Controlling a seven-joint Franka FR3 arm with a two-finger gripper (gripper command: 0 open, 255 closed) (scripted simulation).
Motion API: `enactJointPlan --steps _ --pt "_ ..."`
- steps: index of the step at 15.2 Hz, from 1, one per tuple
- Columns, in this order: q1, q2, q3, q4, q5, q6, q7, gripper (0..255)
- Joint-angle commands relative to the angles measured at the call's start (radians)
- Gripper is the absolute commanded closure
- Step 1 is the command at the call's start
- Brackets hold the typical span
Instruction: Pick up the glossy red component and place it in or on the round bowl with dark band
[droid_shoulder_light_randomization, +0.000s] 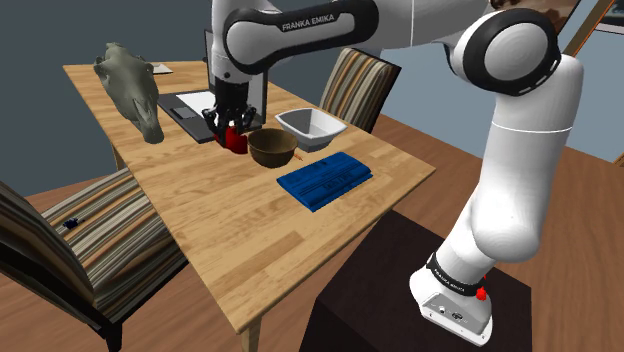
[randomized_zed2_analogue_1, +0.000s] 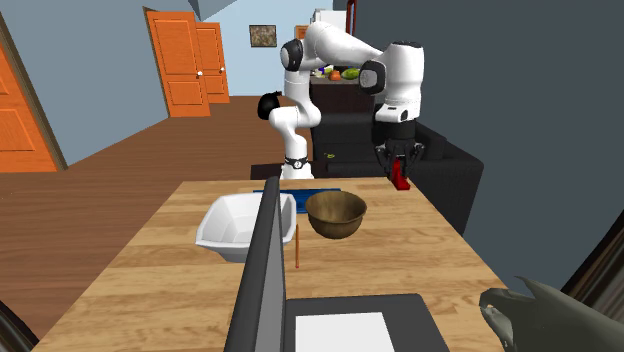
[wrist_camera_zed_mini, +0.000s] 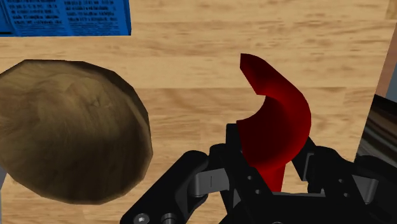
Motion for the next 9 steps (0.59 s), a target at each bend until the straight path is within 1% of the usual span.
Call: enactJointPlan --steps 1,3,9 --pt "0.001 -0.004 0.001 0.019 0.001 -0.024 0.0 255" --pt "0.001 -0.007 0.001 0.032 0.002 -0.039 0.0 255" --pt "-0.092 -0.059 -0.039 -0.043 0.036 -0.016 -0.138 255"
